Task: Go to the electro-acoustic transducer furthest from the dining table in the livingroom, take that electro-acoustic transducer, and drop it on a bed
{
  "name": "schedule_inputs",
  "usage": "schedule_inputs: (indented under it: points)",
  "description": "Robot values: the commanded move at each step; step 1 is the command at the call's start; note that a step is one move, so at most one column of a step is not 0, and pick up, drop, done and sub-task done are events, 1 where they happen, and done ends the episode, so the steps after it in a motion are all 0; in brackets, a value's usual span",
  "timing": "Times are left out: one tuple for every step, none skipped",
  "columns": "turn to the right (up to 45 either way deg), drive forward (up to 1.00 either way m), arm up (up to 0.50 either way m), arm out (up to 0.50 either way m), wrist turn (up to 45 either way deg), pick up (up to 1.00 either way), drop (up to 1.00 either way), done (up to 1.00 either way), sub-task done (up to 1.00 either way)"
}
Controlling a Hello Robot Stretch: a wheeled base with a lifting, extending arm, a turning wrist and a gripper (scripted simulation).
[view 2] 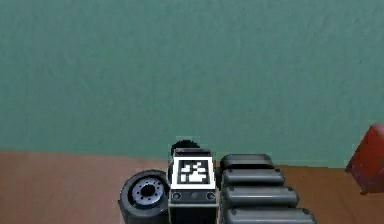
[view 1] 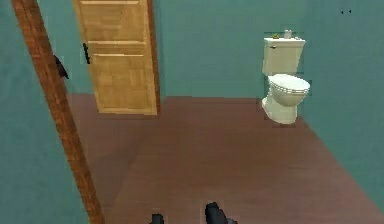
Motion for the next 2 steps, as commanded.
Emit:
schedule_inputs:
  points:
    - [0.0,1.00,0.00,0.00,0.0,0.00,0.00,0.00,0.00]
    - [0.0,0.10,0.00,0.00,0.0,0.00,0.00,0.00,0.00]
